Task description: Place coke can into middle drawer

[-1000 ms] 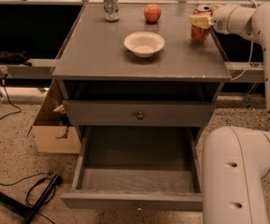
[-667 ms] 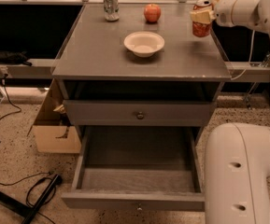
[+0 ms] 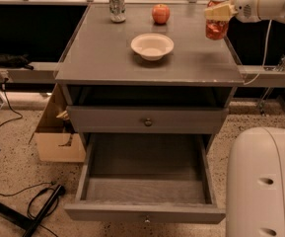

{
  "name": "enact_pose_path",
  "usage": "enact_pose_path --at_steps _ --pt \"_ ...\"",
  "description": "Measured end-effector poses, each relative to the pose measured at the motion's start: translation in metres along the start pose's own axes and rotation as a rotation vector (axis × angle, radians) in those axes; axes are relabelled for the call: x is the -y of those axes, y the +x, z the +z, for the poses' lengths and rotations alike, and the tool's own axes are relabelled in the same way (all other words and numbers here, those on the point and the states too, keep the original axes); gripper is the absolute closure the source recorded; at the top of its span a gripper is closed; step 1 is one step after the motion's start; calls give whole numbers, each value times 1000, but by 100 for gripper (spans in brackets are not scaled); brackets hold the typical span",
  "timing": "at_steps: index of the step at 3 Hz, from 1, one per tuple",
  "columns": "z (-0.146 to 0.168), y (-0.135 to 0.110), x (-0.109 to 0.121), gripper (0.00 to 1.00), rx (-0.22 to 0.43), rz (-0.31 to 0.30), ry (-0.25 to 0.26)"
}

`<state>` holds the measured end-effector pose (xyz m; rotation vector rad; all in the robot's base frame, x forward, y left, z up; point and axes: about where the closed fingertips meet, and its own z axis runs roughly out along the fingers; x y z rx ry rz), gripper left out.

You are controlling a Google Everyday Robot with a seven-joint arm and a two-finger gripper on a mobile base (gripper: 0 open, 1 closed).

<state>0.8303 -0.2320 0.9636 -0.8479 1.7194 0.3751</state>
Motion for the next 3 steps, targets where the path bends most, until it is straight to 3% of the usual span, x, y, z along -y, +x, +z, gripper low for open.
enact_pose_path --at_steps 1,2,3 --pt "-11 -1 -11 100 -20 75 -26" --pt "-36 -19 -19 100 -1 158 -5" --pt "-70 -44 -33 100 47 200 34"
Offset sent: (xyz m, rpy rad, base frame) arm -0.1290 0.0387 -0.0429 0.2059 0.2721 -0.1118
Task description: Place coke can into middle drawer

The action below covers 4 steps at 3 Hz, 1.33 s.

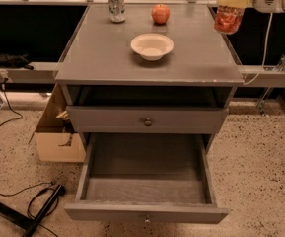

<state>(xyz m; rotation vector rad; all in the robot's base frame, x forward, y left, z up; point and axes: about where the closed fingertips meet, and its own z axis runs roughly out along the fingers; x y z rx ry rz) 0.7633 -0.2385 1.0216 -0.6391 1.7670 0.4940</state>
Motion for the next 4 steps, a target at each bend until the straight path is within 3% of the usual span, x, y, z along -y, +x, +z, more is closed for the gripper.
enact_pose_path --at_steps 1,2,4 --pt "-11 39 -24 100 -26 19 -42" --pt "-14 91 -45 100 -76 -43 -110" --pt "-14 96 -58 100 -67 -40 -134"
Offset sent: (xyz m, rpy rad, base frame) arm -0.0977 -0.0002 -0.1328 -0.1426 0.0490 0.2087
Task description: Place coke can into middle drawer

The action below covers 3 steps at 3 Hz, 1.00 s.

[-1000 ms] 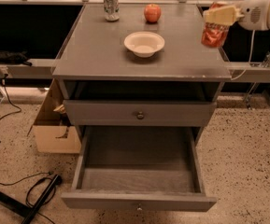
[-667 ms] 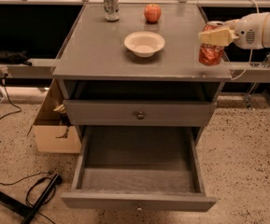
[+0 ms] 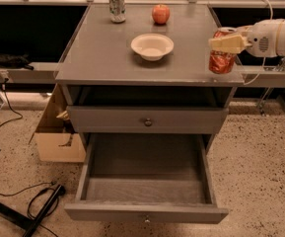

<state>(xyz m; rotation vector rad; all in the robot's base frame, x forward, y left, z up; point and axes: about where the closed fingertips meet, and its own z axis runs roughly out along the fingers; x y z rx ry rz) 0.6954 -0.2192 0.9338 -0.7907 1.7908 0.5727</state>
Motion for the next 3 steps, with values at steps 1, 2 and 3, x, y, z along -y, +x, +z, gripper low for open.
enact_pose_path --at_steps 1,2,3 --pt "-15 -3 -31 100 37 -26 -12" --pt "-27 18 -83 100 49 -49 -64" --pt "-27 56 -123 100 64 -94 -80"
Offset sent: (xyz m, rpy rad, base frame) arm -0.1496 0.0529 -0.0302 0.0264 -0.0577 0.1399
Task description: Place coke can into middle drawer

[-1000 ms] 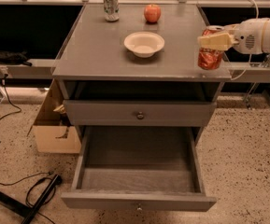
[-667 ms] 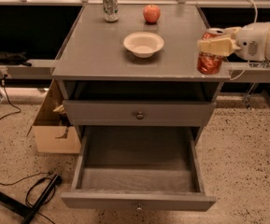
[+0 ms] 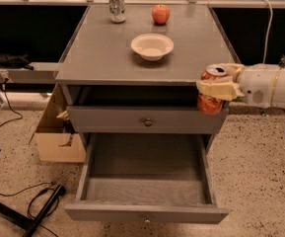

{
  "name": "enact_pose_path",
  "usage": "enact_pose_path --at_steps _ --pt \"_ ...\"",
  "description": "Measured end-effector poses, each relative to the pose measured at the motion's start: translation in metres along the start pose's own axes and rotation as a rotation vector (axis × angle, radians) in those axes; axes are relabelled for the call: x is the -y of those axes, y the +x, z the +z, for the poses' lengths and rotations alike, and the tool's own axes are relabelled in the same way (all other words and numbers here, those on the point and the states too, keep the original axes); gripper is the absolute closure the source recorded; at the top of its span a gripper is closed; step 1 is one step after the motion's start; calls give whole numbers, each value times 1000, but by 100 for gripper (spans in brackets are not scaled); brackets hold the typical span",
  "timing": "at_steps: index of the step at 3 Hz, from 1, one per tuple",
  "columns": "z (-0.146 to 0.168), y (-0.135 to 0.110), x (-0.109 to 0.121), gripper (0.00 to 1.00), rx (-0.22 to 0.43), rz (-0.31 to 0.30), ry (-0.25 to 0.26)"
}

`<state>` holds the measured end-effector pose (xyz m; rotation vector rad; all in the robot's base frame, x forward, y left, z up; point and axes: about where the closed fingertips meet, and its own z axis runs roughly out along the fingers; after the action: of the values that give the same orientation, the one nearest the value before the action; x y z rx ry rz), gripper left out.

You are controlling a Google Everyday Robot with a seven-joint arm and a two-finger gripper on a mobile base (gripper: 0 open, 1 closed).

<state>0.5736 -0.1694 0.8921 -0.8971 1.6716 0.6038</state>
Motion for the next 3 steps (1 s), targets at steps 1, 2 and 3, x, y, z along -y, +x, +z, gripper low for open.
enact_pose_path --at_steps 1,2,3 --pt "15 48 -26 100 40 -39 11" --pt "20 51 -32 100 48 -97 6" --pt "20 50 -32 100 48 -97 6"
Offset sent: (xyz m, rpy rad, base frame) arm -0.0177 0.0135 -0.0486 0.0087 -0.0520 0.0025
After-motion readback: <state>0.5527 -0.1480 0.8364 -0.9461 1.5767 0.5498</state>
